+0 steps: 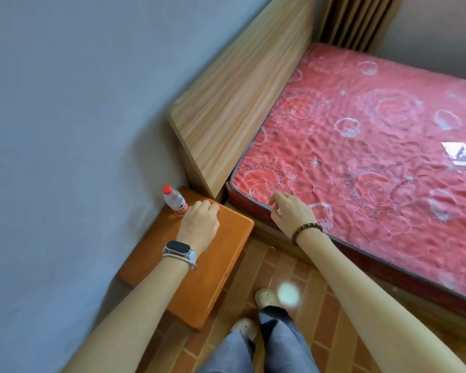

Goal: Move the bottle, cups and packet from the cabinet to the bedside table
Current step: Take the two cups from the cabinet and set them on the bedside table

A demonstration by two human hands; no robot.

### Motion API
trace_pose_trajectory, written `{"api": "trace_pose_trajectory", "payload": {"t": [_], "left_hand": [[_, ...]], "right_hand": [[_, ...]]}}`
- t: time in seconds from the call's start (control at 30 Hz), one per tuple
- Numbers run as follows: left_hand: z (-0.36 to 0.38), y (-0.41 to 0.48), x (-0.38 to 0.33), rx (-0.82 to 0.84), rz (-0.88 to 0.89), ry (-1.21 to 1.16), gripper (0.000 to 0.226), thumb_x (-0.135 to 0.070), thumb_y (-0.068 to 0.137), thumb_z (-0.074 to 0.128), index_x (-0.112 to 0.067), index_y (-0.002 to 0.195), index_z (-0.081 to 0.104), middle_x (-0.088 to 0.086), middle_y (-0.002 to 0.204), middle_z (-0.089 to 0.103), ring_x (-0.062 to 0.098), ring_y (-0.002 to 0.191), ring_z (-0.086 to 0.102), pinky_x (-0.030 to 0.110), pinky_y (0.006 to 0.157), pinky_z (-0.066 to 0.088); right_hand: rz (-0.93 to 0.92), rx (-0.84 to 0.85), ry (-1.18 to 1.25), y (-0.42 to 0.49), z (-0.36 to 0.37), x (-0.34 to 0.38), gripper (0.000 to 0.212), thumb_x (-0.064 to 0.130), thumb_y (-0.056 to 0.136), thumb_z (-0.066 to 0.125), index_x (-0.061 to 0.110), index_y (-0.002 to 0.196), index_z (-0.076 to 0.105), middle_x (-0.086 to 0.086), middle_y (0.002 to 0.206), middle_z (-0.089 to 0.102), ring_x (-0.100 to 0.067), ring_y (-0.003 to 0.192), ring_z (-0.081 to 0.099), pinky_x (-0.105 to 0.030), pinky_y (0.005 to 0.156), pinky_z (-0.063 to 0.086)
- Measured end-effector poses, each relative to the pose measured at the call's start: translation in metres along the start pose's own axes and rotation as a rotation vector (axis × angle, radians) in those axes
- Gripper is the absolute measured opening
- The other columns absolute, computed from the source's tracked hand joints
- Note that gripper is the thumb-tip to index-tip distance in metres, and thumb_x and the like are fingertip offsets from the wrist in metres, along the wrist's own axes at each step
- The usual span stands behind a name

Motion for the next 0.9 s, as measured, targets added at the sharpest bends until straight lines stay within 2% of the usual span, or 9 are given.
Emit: {"api": "trace_pose_trajectory", "payload": {"t": [0.17, 0.3, 0.47, 0.6, 0.7, 0.9], "left_hand": [[-0.002, 0.020, -0.061, 0.008, 0.302, 0.026, 0.017, -0.011, 0.079, 0.064, -0.007, 0.096, 0.065, 0.012, 0.083, 0.063, 0.029, 0.078, 0.059, 0.039, 0.069, 0.050], [-0.001, 0.025, -0.135, 0.007, 0.528, 0.011, 0.011, -0.005, 0.074, 0.067, -0.004, 0.083, 0.060, 0.012, 0.074, 0.059, 0.030, 0.069, 0.057, 0.040, 0.063, 0.049], [0.004, 0.002, -0.245, 0.032, 0.806, -0.063, 0.012, 0.002, 0.069, 0.065, -0.002, 0.079, 0.061, 0.013, 0.070, 0.058, 0.031, 0.065, 0.054, 0.041, 0.059, 0.050], [0.013, -0.036, -0.324, 0.067, 1.008, -0.108, 0.016, 0.005, 0.064, 0.066, -0.004, 0.077, 0.062, 0.012, 0.068, 0.059, 0.032, 0.063, 0.055, 0.041, 0.057, 0.050], [0.019, -0.083, -0.379, 0.102, 1.147, -0.131, 0.012, 0.000, 0.069, 0.064, -0.005, 0.079, 0.061, 0.011, 0.071, 0.059, 0.032, 0.066, 0.056, 0.044, 0.060, 0.050], [0.027, -0.198, -0.461, 0.164, 1.415, -0.143, 0.007, -0.004, 0.074, 0.060, -0.005, 0.080, 0.058, 0.011, 0.073, 0.056, 0.032, 0.068, 0.054, 0.043, 0.061, 0.048]], "right_hand": [[0.301, -0.096, -0.014, -0.074, -0.026, -0.052, 0.015, 0.017, 0.093, 0.049, 0.017, 0.104, 0.059, 0.000, 0.103, 0.064, -0.022, 0.092, 0.060, -0.034, 0.071, 0.052], [0.553, -0.152, -0.020, -0.157, -0.044, -0.097, 0.015, 0.019, 0.094, 0.050, 0.018, 0.104, 0.060, -0.001, 0.102, 0.065, -0.023, 0.094, 0.061, -0.034, 0.074, 0.051], [0.806, -0.205, -0.021, -0.272, -0.056, -0.132, 0.015, 0.025, 0.094, 0.051, 0.019, 0.105, 0.059, -0.001, 0.101, 0.064, -0.022, 0.093, 0.062, -0.032, 0.072, 0.050], [1.026, -0.270, 0.003, -0.375, -0.055, -0.140, 0.013, 0.026, 0.094, 0.052, 0.020, 0.103, 0.059, 0.001, 0.099, 0.065, -0.020, 0.092, 0.062, -0.029, 0.069, 0.047], [1.243, -0.314, 0.038, -0.471, -0.045, -0.137, 0.009, 0.026, 0.093, 0.053, 0.022, 0.099, 0.059, 0.002, 0.097, 0.066, -0.019, 0.088, 0.063, -0.028, 0.067, 0.048], [1.545, -0.429, 0.127, -0.628, -0.020, -0.099, 0.009, 0.025, 0.094, 0.054, 0.021, 0.100, 0.060, 0.001, 0.099, 0.065, -0.019, 0.088, 0.063, -0.033, 0.073, 0.054]]}}
Point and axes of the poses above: each hand's wrist, its own y-axis towards the middle knuckle, its own z-axis out of the palm, x = y × z, the point moved 4 cm from there along y, towards the middle knuckle
